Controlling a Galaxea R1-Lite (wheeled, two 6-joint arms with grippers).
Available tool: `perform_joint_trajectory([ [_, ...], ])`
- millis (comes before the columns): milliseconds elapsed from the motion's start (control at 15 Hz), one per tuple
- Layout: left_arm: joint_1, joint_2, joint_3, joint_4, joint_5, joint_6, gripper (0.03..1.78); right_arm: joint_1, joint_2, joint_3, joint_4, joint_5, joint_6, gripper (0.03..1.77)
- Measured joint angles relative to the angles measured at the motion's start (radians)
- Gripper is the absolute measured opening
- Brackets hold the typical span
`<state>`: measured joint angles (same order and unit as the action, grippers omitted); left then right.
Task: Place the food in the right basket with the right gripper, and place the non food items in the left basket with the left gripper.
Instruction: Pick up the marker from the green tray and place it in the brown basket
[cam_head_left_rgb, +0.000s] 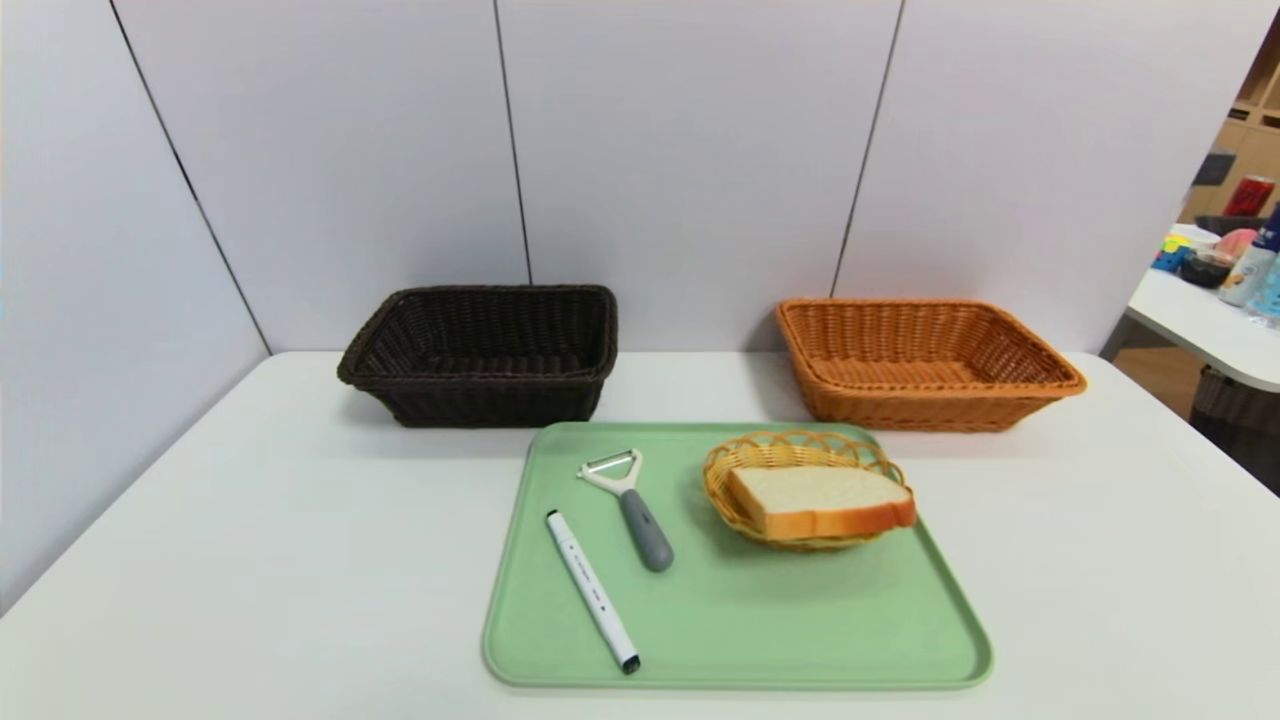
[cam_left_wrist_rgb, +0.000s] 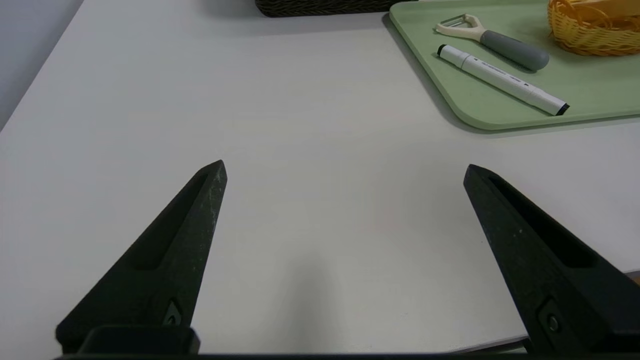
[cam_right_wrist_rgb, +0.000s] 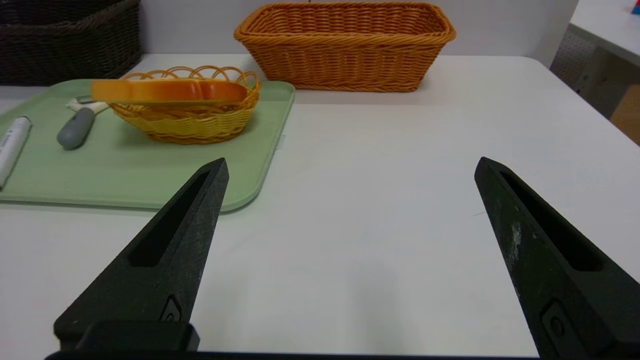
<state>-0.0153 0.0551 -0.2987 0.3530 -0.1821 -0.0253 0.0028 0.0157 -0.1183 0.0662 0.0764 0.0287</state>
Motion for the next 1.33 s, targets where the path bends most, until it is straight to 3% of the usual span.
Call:
perform_joint_trajectory([
  [133,0.000,0.062,-0.031,-0.023,0.021,0.000,1.69,0.000,0.030,-0.075,0.081,0.009,0.013,1.70],
  [600,-0.001,0.406,-0.153,-0.232,0.193,0.001,1.69,0.018,0.304,-0.265,0.096,0.012,0.024,1.70],
  [800,-0.002,0.564,-0.253,-0.246,0.197,0.007,1.69,0.021,0.469,-0.329,0.093,0.017,0.024,1.70],
  [1000,-0.007,0.712,-0.338,-0.248,0.189,0.013,1.69,0.021,0.605,-0.403,0.093,0.053,0.022,1.70],
  [1333,-0.018,0.847,-0.391,-0.243,0.110,0.052,1.69,0.024,0.770,-0.487,0.144,0.090,0.015,1.70],
])
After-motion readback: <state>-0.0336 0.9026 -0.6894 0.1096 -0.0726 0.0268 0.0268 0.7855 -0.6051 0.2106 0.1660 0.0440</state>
